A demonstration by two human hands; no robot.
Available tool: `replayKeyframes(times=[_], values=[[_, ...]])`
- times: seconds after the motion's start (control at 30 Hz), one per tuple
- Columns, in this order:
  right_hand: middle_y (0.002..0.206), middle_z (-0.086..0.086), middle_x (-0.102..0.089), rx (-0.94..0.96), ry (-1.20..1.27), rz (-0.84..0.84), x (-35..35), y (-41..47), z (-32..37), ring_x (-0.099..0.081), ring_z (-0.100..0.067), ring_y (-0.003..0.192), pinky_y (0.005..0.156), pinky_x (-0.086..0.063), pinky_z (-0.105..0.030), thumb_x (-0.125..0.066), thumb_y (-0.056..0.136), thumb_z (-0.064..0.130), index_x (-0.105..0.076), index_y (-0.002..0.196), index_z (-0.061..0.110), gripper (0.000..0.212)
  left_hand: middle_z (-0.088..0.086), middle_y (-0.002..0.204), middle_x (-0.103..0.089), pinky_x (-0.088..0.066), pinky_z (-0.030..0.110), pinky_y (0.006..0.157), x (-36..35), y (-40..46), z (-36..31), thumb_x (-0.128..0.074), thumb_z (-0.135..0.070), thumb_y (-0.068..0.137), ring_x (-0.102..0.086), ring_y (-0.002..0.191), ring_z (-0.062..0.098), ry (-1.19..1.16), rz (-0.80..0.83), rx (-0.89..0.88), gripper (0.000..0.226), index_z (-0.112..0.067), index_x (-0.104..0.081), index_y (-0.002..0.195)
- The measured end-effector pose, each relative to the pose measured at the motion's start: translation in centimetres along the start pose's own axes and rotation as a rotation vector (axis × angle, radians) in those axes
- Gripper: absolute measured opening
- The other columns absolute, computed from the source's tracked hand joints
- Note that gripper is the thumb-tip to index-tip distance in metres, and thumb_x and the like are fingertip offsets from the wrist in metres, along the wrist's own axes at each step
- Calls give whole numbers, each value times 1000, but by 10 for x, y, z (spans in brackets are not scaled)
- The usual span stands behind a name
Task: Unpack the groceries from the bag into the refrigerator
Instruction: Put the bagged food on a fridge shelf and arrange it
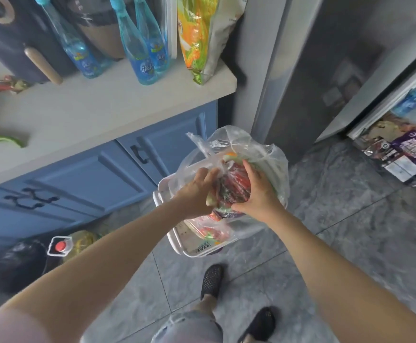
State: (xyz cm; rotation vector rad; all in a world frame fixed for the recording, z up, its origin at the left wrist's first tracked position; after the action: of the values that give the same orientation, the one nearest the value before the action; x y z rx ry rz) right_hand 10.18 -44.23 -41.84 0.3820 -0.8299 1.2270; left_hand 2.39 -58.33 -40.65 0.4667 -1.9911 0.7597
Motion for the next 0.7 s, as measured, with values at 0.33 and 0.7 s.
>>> replayKeyframes(times=[0.33, 0.7], values=[[136, -7, -31, 149, 68, -156, 105, -61, 17, -40, -22, 124, 105, -40, -38, -86, 61, 28, -20, 147, 34, 108, 6, 147, -20, -52, 36, 87, 59, -24, -101, -78, -17, 69, -52, 114, 31, 84, -120, -204, 106, -22, -8, 149], [130, -5, -35, 57, -31, -484, 341, -152, -77, -43, -20, 119, 97, -37, -26, -89, 60, 21, -23, 147, 31, 110, 11, 141, -25, -52, 38, 89, 94, 44, -359, -77, -18, 67, -55, 111, 35, 75, -281, -667, 109, -28, -2, 146]])
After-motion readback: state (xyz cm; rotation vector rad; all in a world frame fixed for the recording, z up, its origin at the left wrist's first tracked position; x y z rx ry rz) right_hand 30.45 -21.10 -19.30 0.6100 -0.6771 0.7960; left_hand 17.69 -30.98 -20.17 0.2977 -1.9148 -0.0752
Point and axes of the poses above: each hand's wrist, its own y-axis towards the middle knuckle, its own x-axis out of the back of the hand, z = x × y, the point moved 7 cm from there along y, towards the middle knuckle
